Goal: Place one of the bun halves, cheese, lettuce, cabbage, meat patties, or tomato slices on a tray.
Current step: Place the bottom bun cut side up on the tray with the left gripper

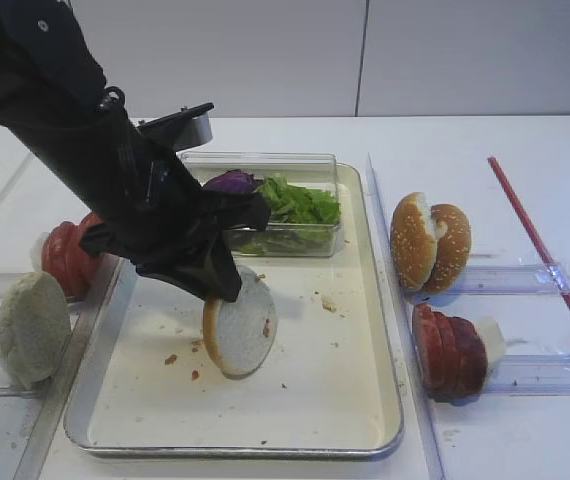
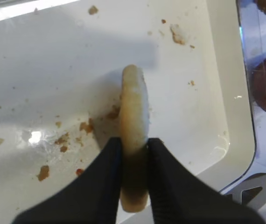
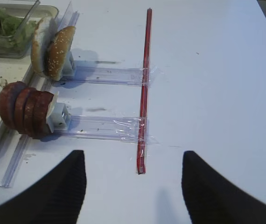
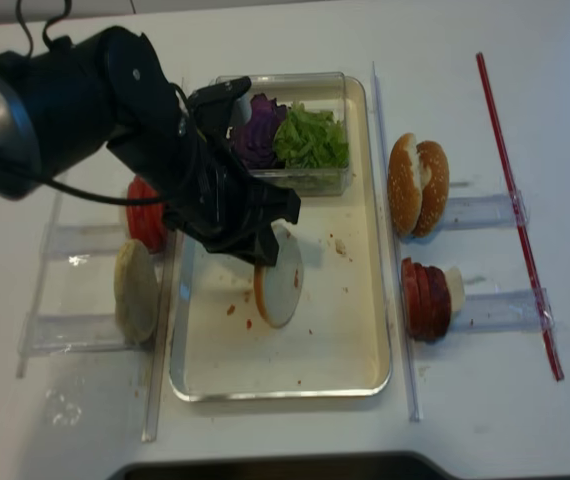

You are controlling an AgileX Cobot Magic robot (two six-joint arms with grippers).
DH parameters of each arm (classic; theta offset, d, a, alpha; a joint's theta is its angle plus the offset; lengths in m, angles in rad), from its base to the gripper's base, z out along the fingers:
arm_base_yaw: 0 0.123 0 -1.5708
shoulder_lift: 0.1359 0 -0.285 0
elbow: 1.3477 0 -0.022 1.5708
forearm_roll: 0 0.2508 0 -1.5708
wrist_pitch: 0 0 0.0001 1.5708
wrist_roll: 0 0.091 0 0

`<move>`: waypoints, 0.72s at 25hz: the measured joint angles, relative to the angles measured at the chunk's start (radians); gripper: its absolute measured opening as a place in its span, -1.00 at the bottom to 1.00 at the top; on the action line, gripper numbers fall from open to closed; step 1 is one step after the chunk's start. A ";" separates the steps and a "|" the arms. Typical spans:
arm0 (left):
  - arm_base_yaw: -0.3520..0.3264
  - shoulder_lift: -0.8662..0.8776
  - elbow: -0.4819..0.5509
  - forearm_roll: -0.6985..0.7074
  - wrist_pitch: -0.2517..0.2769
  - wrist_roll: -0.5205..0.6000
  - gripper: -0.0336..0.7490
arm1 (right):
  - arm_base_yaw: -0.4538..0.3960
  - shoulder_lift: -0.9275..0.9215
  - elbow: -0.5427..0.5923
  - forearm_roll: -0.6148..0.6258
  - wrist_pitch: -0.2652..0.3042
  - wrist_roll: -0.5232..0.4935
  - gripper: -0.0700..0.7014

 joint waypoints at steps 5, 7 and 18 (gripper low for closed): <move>0.000 0.007 0.000 0.000 -0.010 -0.014 -0.63 | 0.000 0.000 0.000 0.000 0.000 0.000 0.39; 0.000 0.007 0.000 0.000 -0.012 -0.020 -0.63 | 0.000 0.000 0.000 0.000 0.000 0.000 0.39; 0.000 0.018 0.000 0.000 -0.026 -0.043 -0.35 | 0.000 0.000 0.000 0.000 0.000 0.000 0.39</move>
